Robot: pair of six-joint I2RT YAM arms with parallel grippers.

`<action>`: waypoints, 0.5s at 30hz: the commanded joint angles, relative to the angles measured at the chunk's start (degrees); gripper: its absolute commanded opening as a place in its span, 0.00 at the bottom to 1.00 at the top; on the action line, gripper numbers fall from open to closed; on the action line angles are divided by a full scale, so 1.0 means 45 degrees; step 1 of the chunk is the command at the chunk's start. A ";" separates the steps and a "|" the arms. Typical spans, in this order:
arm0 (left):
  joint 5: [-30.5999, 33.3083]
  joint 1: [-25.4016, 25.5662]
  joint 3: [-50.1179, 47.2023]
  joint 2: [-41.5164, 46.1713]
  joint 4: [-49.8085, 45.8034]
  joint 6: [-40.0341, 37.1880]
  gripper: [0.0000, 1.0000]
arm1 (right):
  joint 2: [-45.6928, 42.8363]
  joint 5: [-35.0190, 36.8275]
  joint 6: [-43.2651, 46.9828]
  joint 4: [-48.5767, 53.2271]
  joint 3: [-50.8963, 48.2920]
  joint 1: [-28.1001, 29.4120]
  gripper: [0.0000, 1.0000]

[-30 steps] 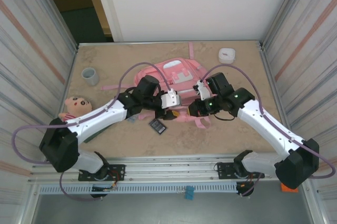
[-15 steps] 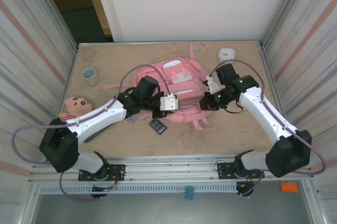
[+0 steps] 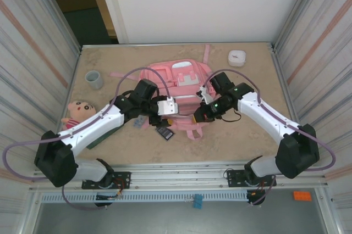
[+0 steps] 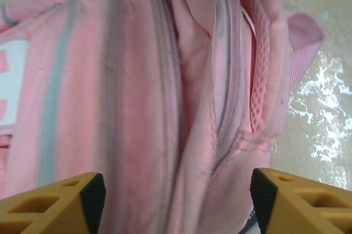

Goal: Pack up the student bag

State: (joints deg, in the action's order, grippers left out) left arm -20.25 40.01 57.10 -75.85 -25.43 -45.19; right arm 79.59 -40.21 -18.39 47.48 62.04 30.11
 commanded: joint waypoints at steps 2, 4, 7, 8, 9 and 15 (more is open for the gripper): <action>0.0225 0.0323 -0.0430 0.0172 0.1140 0.1588 0.77 | 0.0288 -0.0635 -0.1238 -0.1181 -0.0255 0.0767 0.00; 0.0333 0.0279 -0.0438 -0.0076 0.1391 0.1877 0.79 | 0.0606 -0.0153 -0.1210 -0.1254 -0.0599 0.1058 0.00; 0.0514 0.0210 -0.0290 -0.0343 0.1735 0.2064 0.82 | 0.0792 0.0241 -0.1023 -0.1685 -0.1202 0.1339 0.00; 0.0750 0.0201 -0.0253 -0.0502 0.1858 0.2057 0.83 | 0.0701 0.0229 -0.0905 -0.1995 -0.1386 0.1450 0.00; 0.0895 0.0163 -0.0248 -0.0689 0.1972 0.1922 0.83 | 0.0519 0.0341 -0.0775 -0.2287 -0.1528 0.1555 0.00; 0.0926 0.0053 0.0534 -0.2412 0.1679 0.0815 0.87 | -0.0112 0.0683 -0.0089 -0.2833 -0.1589 0.1902 0.00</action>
State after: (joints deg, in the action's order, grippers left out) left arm -16.38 40.53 56.93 -84.09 -17.72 -39.20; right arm 81.65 -37.23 -21.50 37.17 54.19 37.65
